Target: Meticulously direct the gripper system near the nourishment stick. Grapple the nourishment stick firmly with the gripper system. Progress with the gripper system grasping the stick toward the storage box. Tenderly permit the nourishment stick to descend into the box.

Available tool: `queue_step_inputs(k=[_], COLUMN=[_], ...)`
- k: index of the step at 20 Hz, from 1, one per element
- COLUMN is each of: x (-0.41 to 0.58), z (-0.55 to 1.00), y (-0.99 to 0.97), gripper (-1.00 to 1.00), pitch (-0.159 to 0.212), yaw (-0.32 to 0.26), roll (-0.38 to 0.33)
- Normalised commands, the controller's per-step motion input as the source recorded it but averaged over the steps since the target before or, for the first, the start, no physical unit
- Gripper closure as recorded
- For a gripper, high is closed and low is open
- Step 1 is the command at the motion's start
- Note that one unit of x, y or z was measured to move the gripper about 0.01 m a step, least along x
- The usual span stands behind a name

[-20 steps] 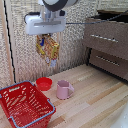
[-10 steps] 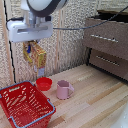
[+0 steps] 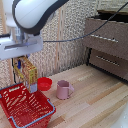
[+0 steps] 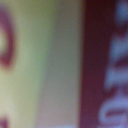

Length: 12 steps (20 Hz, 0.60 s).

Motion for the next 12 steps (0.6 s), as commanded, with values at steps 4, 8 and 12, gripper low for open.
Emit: queue_step_inputs(k=[4,8,12], x=[-0.074,-0.154,-0.024], z=[-0.46,-0.26,-0.03], y=[0.21,0.36,0.21], gripper=[1.00,1.00,-1.00], pitch=[0.059,0.065,0.028], yaw=[0.000,-0.001,-0.001], roll=[0.012,0.010,0.000])
